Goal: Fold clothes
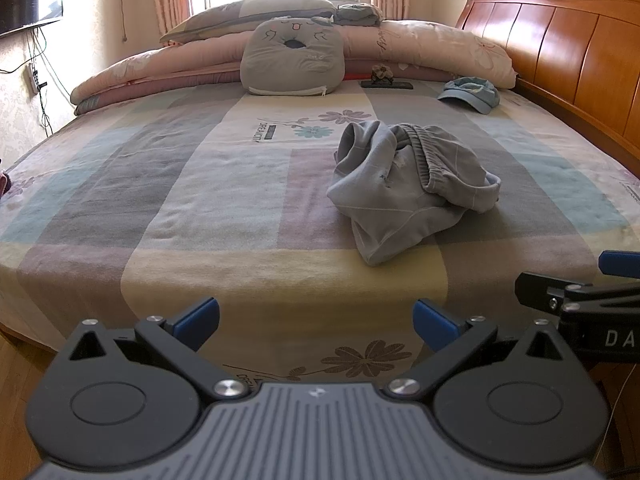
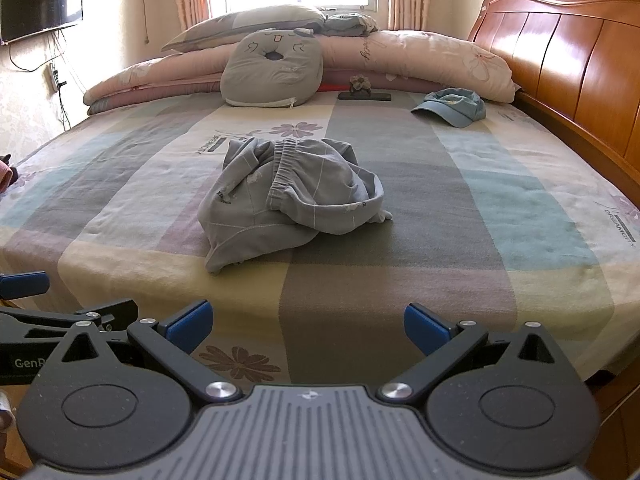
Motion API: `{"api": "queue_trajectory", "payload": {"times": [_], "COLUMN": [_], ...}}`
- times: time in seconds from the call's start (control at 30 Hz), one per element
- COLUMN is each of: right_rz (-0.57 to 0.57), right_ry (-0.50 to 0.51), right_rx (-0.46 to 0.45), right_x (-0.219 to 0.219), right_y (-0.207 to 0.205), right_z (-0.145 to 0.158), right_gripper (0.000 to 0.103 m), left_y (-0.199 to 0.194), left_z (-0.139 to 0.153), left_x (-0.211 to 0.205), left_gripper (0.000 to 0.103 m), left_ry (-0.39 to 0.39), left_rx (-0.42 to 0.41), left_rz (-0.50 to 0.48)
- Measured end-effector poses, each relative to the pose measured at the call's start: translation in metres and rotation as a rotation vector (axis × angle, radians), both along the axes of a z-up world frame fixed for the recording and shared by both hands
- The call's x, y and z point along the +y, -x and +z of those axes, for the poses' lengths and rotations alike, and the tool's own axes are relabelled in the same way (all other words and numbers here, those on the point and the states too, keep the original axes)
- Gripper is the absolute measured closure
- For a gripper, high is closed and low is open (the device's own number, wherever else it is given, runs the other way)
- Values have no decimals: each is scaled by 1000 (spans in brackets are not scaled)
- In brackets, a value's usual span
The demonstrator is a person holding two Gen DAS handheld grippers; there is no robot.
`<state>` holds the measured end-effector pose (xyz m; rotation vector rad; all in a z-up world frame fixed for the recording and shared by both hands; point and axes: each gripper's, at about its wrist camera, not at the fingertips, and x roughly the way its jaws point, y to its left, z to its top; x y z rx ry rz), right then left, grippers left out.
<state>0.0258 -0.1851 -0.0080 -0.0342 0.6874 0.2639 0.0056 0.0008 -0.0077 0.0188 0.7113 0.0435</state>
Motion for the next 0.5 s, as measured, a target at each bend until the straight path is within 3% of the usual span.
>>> {"api": "queue_trajectory", "payload": {"times": [0.5], "right_rz": [7], "right_ry": [3], "right_rx": [1], "right_x": [-1], "right_y": [-4], "right_z": [-1], "right_gripper": [0], "left_y": [-7], "left_z": [-4], "left_x": [-2], "left_gripper": [1], "left_ry": [2], "left_rx": [7], "left_rz": [-2]}}
